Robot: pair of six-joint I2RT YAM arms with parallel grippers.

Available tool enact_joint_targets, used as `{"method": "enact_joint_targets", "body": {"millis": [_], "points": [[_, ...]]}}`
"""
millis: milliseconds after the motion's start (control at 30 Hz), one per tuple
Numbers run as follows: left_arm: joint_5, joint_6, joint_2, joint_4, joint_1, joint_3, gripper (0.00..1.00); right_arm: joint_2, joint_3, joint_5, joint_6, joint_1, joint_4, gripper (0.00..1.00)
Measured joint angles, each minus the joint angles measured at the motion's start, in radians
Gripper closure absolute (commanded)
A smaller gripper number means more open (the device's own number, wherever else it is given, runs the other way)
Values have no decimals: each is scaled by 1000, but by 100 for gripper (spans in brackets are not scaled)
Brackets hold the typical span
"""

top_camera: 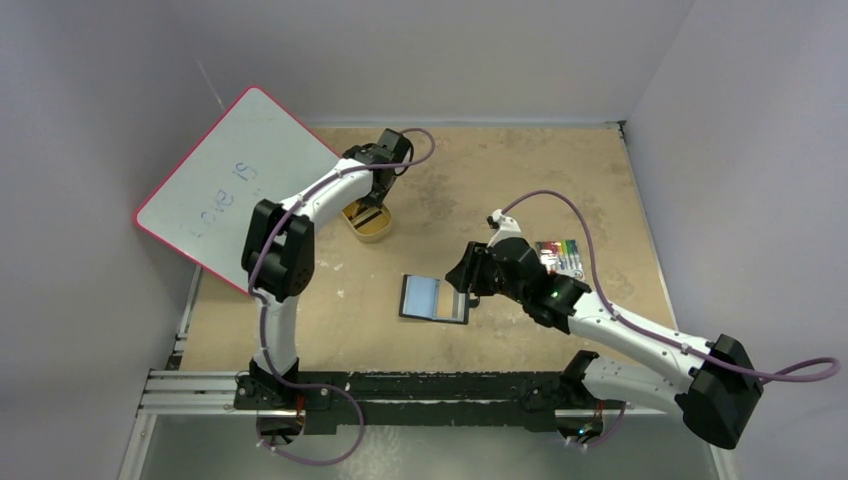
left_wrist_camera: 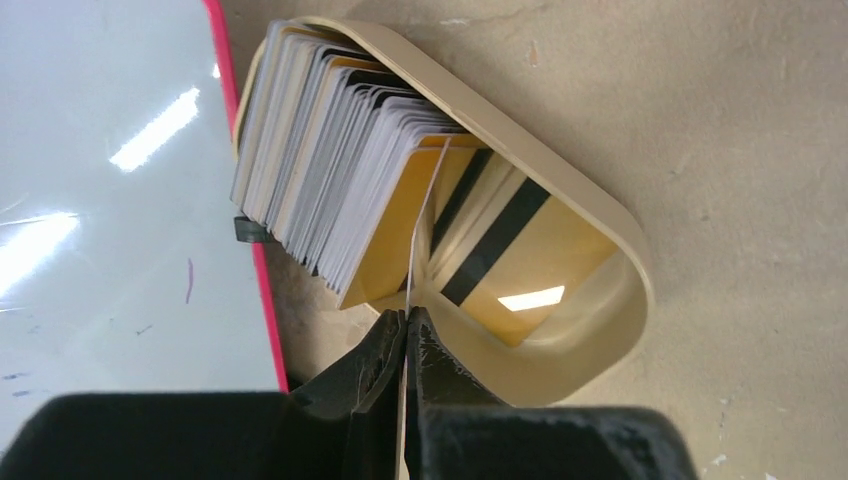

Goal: Put the credit cards into the card holder
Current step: Pick up the credit card from the storage box.

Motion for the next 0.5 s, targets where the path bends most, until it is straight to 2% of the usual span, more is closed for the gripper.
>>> {"method": "enact_joint_targets", "body": {"millis": [200,500], "points": [[81,-78,-47,-53,0,-2,100,0,0,-16,8,0,16,48],[275,-209,-314,-20,0,-97,100,38,0,-23,8,0,18,47]]}}
